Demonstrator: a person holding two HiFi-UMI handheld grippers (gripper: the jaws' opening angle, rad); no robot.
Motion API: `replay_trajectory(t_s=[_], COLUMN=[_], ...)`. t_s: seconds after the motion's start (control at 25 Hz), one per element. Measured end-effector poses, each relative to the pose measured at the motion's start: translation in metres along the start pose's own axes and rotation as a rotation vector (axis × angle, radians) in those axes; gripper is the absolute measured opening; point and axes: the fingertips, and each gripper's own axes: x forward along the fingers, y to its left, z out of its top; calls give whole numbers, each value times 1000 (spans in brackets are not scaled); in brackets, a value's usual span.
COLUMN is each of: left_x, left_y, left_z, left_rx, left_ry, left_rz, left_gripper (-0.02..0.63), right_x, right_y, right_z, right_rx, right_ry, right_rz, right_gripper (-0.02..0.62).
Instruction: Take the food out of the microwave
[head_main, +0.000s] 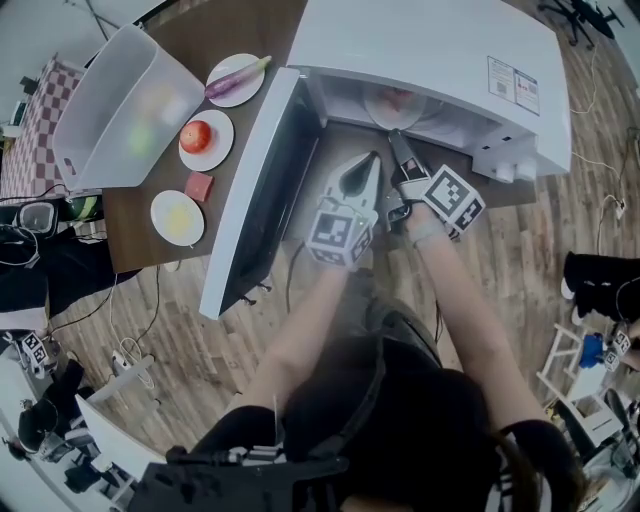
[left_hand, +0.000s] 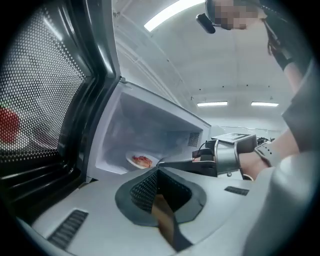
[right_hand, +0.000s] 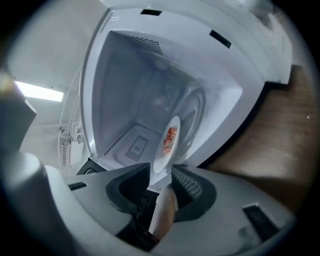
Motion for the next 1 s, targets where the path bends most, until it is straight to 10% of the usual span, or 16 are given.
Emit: replay_trajectory(t_s=[0.48, 1.0], left_x=[-2, 9], left_y=[5, 14], left_z=[-10, -14], left_rx=[42, -87], left_ry=[24, 66], left_rz=[-4, -4], left_gripper=[2, 67], right_x=[18, 11], right_y=[-15, -12], right_z=[1, 5], right_rx=[251, 276], right_ry=[2, 3], right_rz=[-63, -55], right_gripper=[137, 38])
